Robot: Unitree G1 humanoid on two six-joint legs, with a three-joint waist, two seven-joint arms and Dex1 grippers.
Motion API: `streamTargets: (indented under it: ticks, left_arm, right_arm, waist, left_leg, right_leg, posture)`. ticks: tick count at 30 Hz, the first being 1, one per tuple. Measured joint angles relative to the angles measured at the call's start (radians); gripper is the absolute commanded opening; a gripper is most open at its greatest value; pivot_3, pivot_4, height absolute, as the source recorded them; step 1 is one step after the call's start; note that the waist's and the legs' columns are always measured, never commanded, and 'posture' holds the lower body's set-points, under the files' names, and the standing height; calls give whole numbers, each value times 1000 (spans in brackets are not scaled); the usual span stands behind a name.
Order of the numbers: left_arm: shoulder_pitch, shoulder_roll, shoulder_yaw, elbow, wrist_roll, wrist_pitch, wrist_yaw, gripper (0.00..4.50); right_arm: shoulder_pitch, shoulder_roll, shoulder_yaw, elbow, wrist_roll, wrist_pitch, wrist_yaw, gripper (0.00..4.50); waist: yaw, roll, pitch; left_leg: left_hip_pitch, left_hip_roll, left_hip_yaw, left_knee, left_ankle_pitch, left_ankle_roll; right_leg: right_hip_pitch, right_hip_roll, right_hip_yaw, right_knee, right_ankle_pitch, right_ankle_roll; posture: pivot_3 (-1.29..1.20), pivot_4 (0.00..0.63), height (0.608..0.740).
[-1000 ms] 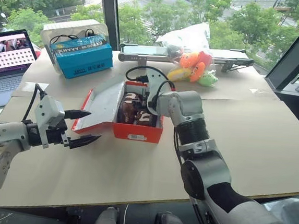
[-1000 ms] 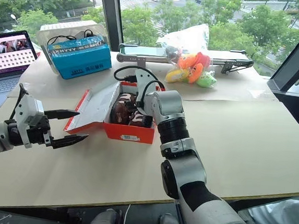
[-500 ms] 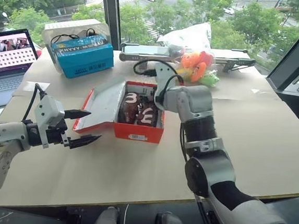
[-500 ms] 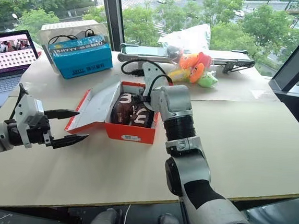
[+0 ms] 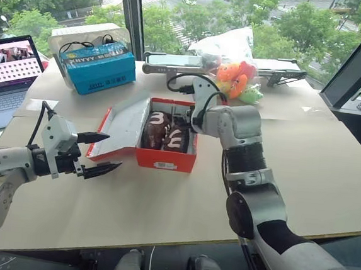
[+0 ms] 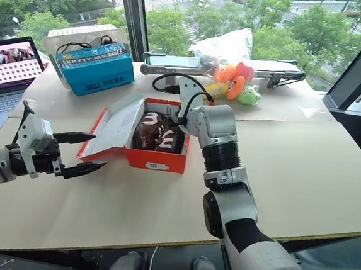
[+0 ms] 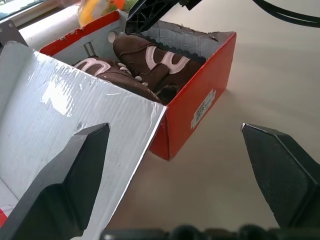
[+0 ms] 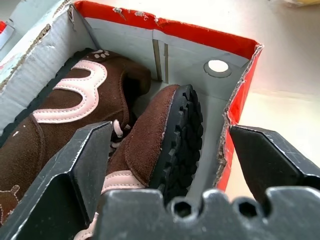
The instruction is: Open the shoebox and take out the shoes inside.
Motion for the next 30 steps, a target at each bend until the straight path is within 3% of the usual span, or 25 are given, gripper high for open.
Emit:
streamTargets:
  ticks: [20,23,30]
  left_arm:
    - [-10,-7,-1,0,1,0,5,4500]
    - [-11,-8,-2,0,2,0,6,4500]
    - [-11,-10,-2,0,1,0,14,4500]
  right_arm:
    - [90,44,30,63,1,-49,14,4463]
    - [89,46,29,75,2,-62,15,3810]
    - [88,44,28,90,1,-74,13,1396]
  waist:
    - [2,0,0]
    - [2,0,0]
    - [1,0,0]
  left_leg:
    - [0,0,0,0,0,0]
    - [0,0,0,0,0,0]
    - [0,0,0,0,0,0]
  right_leg:
    - [1,0,0,0,0,0]
    - [1,0,0,0,0,0]
    - [1,0,0,0,0,0]
  posture:
    - [0,150,740]
    - [0,150,740]
    - [0,150,740]
